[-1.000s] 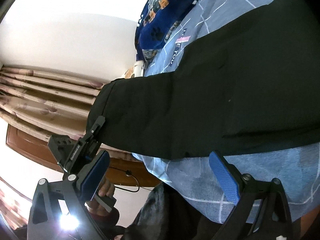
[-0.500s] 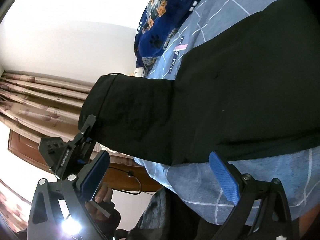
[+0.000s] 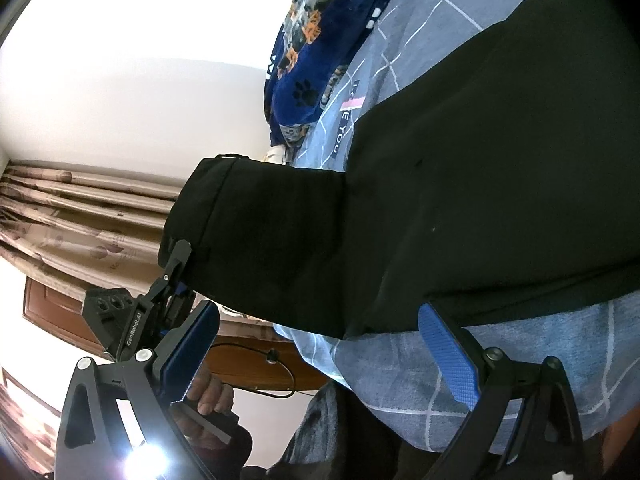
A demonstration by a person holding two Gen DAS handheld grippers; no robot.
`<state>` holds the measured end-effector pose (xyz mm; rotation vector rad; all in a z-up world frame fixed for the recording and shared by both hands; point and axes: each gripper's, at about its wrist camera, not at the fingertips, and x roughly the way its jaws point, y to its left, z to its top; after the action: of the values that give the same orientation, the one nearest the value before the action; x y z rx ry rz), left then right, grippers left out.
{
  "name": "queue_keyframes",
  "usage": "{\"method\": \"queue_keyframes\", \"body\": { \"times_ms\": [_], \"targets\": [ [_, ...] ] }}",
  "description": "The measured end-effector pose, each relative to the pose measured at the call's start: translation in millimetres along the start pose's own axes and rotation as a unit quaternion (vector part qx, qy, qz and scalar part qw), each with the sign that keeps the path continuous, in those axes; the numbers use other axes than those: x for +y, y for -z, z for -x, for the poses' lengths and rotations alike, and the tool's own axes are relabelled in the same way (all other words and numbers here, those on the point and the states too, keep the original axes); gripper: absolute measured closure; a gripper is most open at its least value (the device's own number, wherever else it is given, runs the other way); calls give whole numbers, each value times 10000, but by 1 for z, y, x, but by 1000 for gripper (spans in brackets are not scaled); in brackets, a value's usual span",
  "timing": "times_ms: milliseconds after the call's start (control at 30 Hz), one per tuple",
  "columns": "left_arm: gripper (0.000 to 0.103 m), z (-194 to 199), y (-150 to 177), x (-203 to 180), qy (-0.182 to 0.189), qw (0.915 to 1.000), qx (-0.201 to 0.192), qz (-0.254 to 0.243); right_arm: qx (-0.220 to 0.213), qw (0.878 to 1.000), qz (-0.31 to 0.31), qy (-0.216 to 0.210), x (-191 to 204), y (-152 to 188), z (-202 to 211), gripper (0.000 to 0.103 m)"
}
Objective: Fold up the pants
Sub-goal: 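Lift the held trouser edge up with the left gripper, then grasp the lifted trousers with the right gripper while the left gripper opens and releases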
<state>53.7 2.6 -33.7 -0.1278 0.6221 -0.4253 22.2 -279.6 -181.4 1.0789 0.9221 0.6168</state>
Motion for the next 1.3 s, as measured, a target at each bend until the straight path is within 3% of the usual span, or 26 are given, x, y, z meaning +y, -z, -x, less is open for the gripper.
{"method": "queue_keyframes", "body": {
  "times_ms": [167, 367, 600, 800, 933, 967, 1033, 1100, 1233, 1300],
  "targets": [
    [74, 0, 2, -2, 21, 10000, 16, -54, -31, 9997, 213, -122, 19, -8, 5, 3],
    [74, -2, 4, -11, 33, 9999, 38, -93, 160, 9944, 993, -314, 102, -46, -2, 0],
    [74, -6, 6, -16, 35, 9999, 48, -104, 782, 9824, 1622, 501, 170, -76, -54, 0],
    [74, -6, 11, -23, 26, 9997, 35, -230, 1359, 9685, 1616, 1322, 172, -83, -105, 0],
    [74, -8, 14, -28, 46, 9994, 71, -344, 1623, 9627, 1585, 1472, 165, -78, -130, 1],
    [74, -9, 15, -30, 49, 9992, 84, -388, 1624, 9626, 1586, 1482, 165, -78, -132, 8],
    [74, -9, 16, -33, 44, 9989, 101, -454, 1685, 9609, 1544, 1562, 158, -79, -136, 35],
    [74, -9, 17, -33, 67, 9987, 85, -495, 1711, 9582, 1439, 1784, 146, -82, -137, 73],
    [72, -11, 20, -39, 301, 9980, 212, -509, 1559, 9640, 1402, 1632, 130, -88, -122, 82],
    [52, -11, 23, -43, 253, 9979, 230, -556, 1428, 9672, 1425, 1542, 123, -88, -111, 85]
  ]
}}
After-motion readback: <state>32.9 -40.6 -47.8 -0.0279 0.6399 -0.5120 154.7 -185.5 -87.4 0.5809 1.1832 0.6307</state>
